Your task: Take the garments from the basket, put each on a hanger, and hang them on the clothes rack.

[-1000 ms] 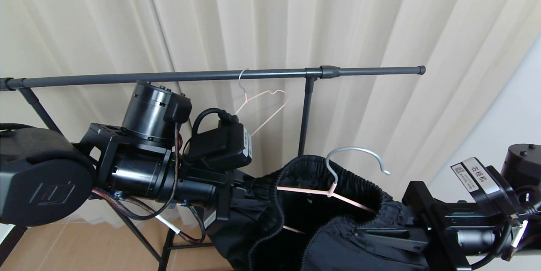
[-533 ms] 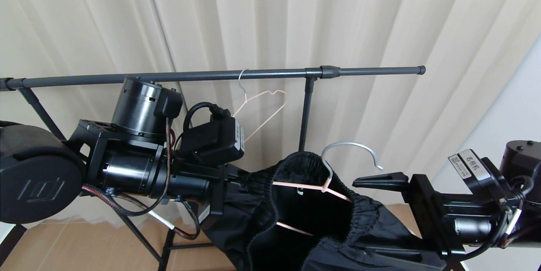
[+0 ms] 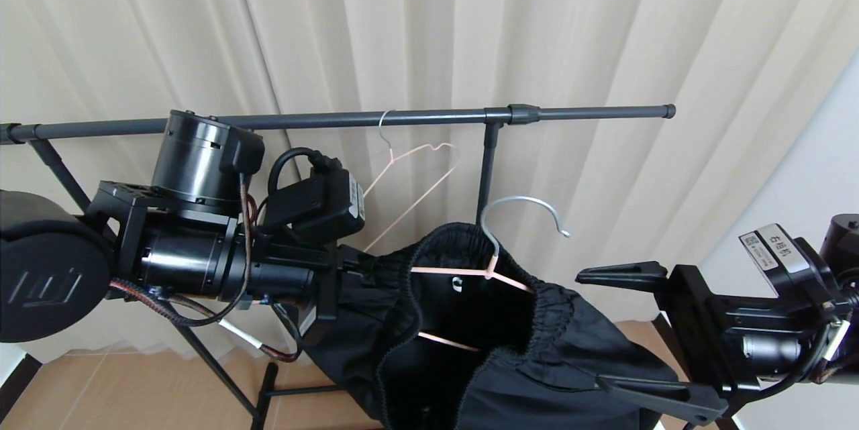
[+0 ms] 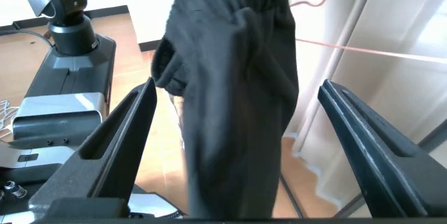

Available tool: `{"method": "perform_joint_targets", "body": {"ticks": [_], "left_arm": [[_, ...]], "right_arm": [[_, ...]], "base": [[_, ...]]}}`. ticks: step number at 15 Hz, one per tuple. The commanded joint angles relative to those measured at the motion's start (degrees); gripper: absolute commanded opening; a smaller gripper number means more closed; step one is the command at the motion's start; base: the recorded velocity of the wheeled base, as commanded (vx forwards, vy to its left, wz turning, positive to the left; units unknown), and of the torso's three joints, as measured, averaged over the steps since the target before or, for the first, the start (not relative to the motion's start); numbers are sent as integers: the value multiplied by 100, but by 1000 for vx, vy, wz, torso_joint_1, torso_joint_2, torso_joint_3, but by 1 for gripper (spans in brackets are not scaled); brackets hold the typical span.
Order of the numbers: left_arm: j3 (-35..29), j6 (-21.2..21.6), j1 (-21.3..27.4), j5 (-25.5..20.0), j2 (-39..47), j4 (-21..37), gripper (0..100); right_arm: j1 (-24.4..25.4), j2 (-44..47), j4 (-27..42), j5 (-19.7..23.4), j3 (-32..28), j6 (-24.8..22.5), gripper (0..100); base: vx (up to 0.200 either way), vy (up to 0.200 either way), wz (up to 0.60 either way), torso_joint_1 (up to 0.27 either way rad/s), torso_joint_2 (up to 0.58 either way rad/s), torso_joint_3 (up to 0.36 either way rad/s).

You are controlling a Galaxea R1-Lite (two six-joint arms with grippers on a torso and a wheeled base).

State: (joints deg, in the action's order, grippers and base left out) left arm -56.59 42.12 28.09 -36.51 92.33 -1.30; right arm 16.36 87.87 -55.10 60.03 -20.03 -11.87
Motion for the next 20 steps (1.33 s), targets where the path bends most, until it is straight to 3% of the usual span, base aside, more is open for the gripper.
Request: {"method": "perform_joint_targets", "body": {"ticks": [1, 4, 9, 14, 20], "left_arm": [[8, -2, -84, 4, -57, -1, 0], [43, -415, -321, 12, -330, 7, 0], [148, -626, -568, 12, -594, 16, 0], [157, -1224, -576, 162, -848, -1, 0], [210, -1540, -576, 259, -1174, -1, 0]], "right_arm": [[-10, -51, -1, 0, -10, 1, 100], [-300, 2, -1, 9, -89, 1, 100], [-555, 20, -1, 150, -142, 10, 100], [-739, 362, -9, 141, -221, -8, 100], [-915, 793, -27, 167, -273, -43, 100]], "base": [[0, 0, 0, 0, 0, 0], [0, 0, 0, 0, 0, 0], [0, 0, 0, 0, 0, 0], [0, 0, 0, 0, 0, 0], [0, 0, 0, 0, 0, 0]]}}
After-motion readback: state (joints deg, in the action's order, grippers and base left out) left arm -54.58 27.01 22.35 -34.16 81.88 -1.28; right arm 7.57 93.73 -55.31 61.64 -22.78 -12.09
